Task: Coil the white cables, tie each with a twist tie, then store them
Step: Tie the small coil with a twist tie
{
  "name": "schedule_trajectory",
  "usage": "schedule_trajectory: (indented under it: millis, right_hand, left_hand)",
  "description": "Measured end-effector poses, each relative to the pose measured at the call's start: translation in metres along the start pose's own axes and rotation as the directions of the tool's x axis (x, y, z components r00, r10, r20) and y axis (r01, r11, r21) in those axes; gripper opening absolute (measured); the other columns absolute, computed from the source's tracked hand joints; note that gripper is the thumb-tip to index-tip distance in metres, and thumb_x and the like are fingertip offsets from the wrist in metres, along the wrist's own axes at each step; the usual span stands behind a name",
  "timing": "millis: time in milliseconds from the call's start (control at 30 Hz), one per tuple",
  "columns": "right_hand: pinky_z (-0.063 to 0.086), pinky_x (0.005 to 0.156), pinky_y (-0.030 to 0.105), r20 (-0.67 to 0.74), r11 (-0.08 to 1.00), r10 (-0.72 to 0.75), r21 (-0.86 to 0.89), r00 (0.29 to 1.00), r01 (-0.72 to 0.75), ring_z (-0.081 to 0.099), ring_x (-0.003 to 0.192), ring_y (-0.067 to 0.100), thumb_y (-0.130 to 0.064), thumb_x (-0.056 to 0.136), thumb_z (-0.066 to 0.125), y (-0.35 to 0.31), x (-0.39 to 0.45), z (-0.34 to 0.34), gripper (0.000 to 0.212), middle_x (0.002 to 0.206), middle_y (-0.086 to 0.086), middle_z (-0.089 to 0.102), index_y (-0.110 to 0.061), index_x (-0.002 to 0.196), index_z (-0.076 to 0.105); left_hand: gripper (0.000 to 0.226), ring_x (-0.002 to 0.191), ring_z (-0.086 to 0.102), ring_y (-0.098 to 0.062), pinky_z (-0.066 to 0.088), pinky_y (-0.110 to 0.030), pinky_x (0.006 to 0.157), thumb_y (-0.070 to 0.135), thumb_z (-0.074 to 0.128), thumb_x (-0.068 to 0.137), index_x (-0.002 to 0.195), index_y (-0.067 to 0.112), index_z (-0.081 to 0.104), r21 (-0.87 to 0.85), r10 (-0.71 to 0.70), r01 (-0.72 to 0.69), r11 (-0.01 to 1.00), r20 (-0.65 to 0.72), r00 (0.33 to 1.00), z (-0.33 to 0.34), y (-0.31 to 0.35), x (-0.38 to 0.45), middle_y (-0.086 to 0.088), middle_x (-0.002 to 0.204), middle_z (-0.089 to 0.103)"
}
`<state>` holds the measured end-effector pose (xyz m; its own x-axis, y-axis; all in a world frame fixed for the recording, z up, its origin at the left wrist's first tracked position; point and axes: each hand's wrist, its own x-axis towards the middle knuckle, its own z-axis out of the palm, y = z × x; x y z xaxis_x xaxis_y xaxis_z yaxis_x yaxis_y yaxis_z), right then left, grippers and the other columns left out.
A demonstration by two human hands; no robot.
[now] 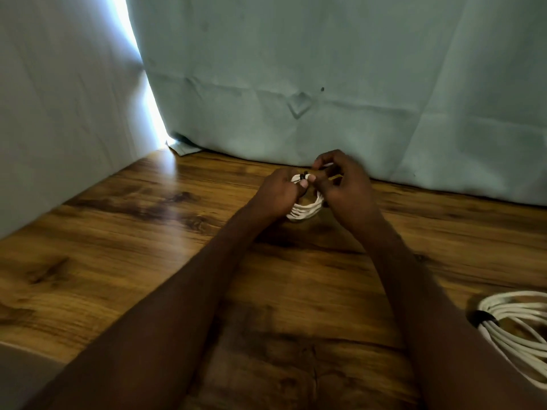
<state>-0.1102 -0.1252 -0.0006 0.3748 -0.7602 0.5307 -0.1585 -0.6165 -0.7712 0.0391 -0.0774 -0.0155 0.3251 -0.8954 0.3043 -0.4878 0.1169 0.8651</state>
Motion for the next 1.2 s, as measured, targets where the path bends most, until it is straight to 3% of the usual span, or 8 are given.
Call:
schedule_trajectory:
  millis: [133, 267, 433, 633, 733, 833, 1033, 1200]
  right_hand:
    - [0.057, 0.078, 0.046, 0.09, 0.981, -0.141, -0.121, 0.986, 0.152, 0.068, 0.086, 0.015, -0.015, 0.084, 0.072, 0.003, 0.001, -0.001, 0.019, 0.094, -0.004, 0.069, -0.033, 0.091, 0.07]
    - [0.057, 0.082, 0.042, 0.108, 0.971, -0.19, -0.124, 0.976, 0.202, 0.067, 0.09, 0.01, -0.009, 0.083, 0.077, 0.0, -0.003, -0.004, 0.03, 0.101, -0.006, 0.068, -0.032, 0.101, 0.071]
    - [0.052, 0.08, 0.029, 0.062, 0.921, -0.287, -0.257, 0.956, 0.293, 0.061, 0.095, 0.005, -0.021, 0.086, 0.079, -0.002, -0.005, 0.003, 0.02, 0.11, -0.008, 0.058, -0.03, 0.104, 0.074]
    - [0.049, 0.08, 0.035, -0.062, 0.871, -0.286, -0.433, 0.956, 0.232, 0.058, 0.106, 0.019, -0.026, 0.086, 0.077, -0.003, -0.006, 0.012, 0.019, 0.113, -0.007, 0.061, -0.031, 0.104, 0.081]
    - [0.046, 0.08, 0.034, -0.083, 0.866, -0.282, -0.451, 0.956, 0.216, 0.055, 0.106, 0.021, -0.029, 0.085, 0.076, -0.005, -0.008, 0.012, 0.019, 0.115, -0.008, 0.062, -0.03, 0.104, 0.081]
    - [0.043, 0.077, 0.031, -0.093, 0.856, -0.294, -0.469, 0.951, 0.218, 0.052, 0.105, 0.019, -0.029, 0.083, 0.078, -0.008, -0.009, 0.014, 0.016, 0.115, -0.008, 0.062, -0.026, 0.098, 0.081]
    - [0.054, 0.081, 0.038, -0.391, 0.975, -0.118, -0.219, 0.913, 0.033, 0.062, 0.093, 0.018, -0.026, 0.07, 0.075, -0.013, -0.013, 0.034, 0.011, 0.098, -0.006, 0.061, -0.025, 0.081, 0.076]
    - [0.05, 0.077, 0.035, -0.398, 0.893, -0.166, -0.449, 0.902, -0.034, 0.056, 0.1, 0.021, -0.034, 0.078, 0.071, -0.014, -0.019, 0.034, 0.015, 0.109, -0.003, 0.061, -0.023, 0.088, 0.074]
  left_hand:
    - [0.035, 0.08, 0.063, -0.032, 0.047, -0.045, 0.079, 0.031, 0.062, 0.096, 0.095, -0.004, 0.069, -0.15, -0.163, 0.194, 0.969, 0.2, 0.966, -0.017, 0.006, -0.001, -0.017, 0.08, 0.066]
    - [0.026, 0.063, 0.052, -0.014, 0.048, -0.03, 0.066, 0.01, 0.043, 0.107, 0.094, 0.002, 0.064, -0.463, -0.204, 0.37, 0.806, 0.37, 0.906, -0.023, 0.015, -0.004, -0.004, 0.067, 0.058]
    - [0.028, 0.057, 0.052, -0.008, 0.047, -0.017, 0.056, 0.007, 0.038, 0.104, 0.093, 0.002, 0.063, -0.571, -0.23, 0.415, 0.709, 0.369, 0.901, -0.022, 0.024, -0.002, -0.005, 0.072, 0.057]
    - [0.028, 0.055, 0.044, -0.011, 0.038, -0.025, 0.054, 0.011, 0.035, 0.098, 0.099, 0.006, 0.063, -0.602, -0.337, 0.454, 0.657, 0.304, 0.891, -0.015, 0.021, 0.004, -0.005, 0.076, 0.046]
    - [0.032, 0.05, 0.043, -0.01, 0.033, -0.03, 0.059, 0.011, 0.034, 0.096, 0.084, 0.01, 0.063, -0.598, -0.322, 0.482, 0.641, 0.36, 0.875, -0.011, 0.024, 0.0, -0.001, 0.073, 0.039]
    - [0.029, 0.055, 0.044, -0.013, 0.039, -0.028, 0.057, 0.013, 0.035, 0.094, 0.083, 0.01, 0.062, -0.616, -0.338, 0.514, 0.596, 0.388, 0.857, -0.011, 0.03, -0.003, -0.005, 0.078, 0.045]
    - [0.041, 0.062, 0.071, -0.021, 0.058, -0.027, 0.053, 0.016, 0.027, 0.103, 0.096, 0.009, 0.066, -0.671, -0.335, 0.533, 0.515, 0.416, 0.846, -0.007, 0.039, -0.009, -0.009, 0.078, 0.073]
    - [0.041, 0.058, 0.073, -0.019, 0.06, -0.026, 0.052, 0.006, 0.024, 0.103, 0.094, 0.004, 0.064, -0.722, -0.27, 0.51, 0.467, 0.432, 0.86, -0.002, 0.044, -0.013, -0.01, 0.07, 0.074]
